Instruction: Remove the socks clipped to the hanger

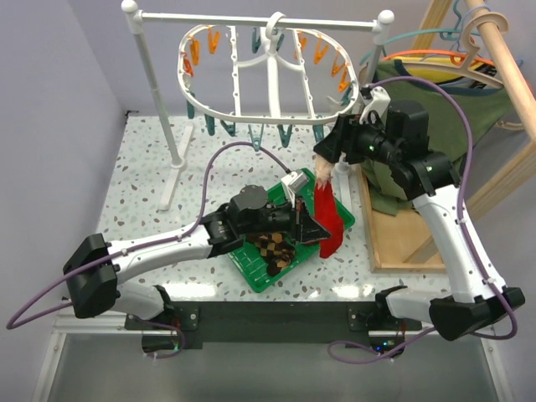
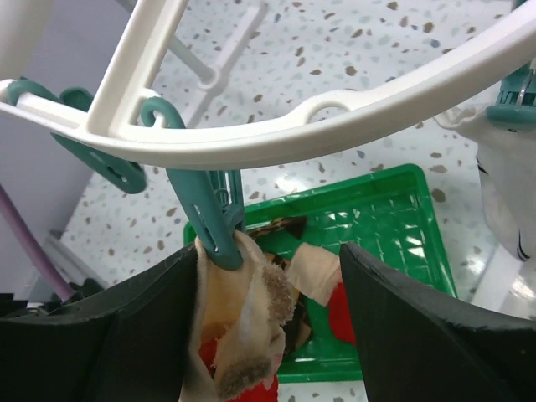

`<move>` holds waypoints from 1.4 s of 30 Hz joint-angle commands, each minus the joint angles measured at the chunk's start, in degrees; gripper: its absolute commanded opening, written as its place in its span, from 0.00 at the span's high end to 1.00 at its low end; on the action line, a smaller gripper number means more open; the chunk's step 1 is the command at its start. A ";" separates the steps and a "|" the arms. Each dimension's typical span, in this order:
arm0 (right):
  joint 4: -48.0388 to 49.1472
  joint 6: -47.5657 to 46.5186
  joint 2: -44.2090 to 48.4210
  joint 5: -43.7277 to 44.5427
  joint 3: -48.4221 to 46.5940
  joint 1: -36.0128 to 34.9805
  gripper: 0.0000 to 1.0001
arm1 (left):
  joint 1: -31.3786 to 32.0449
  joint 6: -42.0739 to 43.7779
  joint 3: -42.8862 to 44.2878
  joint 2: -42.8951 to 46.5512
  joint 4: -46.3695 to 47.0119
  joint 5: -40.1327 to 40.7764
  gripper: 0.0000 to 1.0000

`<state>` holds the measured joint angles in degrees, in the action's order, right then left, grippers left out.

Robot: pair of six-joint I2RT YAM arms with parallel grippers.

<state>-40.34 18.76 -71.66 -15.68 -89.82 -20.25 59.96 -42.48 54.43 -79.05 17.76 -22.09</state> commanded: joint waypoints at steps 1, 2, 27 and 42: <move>9.47 4.51 0.55 -18.49 4.12 8.01 0.30 | -0.55 -3.57 -1.08 3.02 0.34 -2.96 1.00; 10.79 5.22 0.82 -20.68 5.17 9.25 0.30 | -0.64 -3.84 -1.09 3.11 0.61 -3.66 1.00; 43.85 28.43 2.14 -44.78 15.64 20.16 0.21 | -0.90 -9.02 -6.36 7.68 13.70 -15.88 1.00; 44.10 26.58 2.13 -39.60 15.90 9.62 0.22 | -0.90 -9.11 -8.20 9.52 15.55 -17.11 1.00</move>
<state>3.29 46.81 -70.13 -57.91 -72.73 -9.13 58.89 -50.61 47.00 -71.26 30.55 -36.86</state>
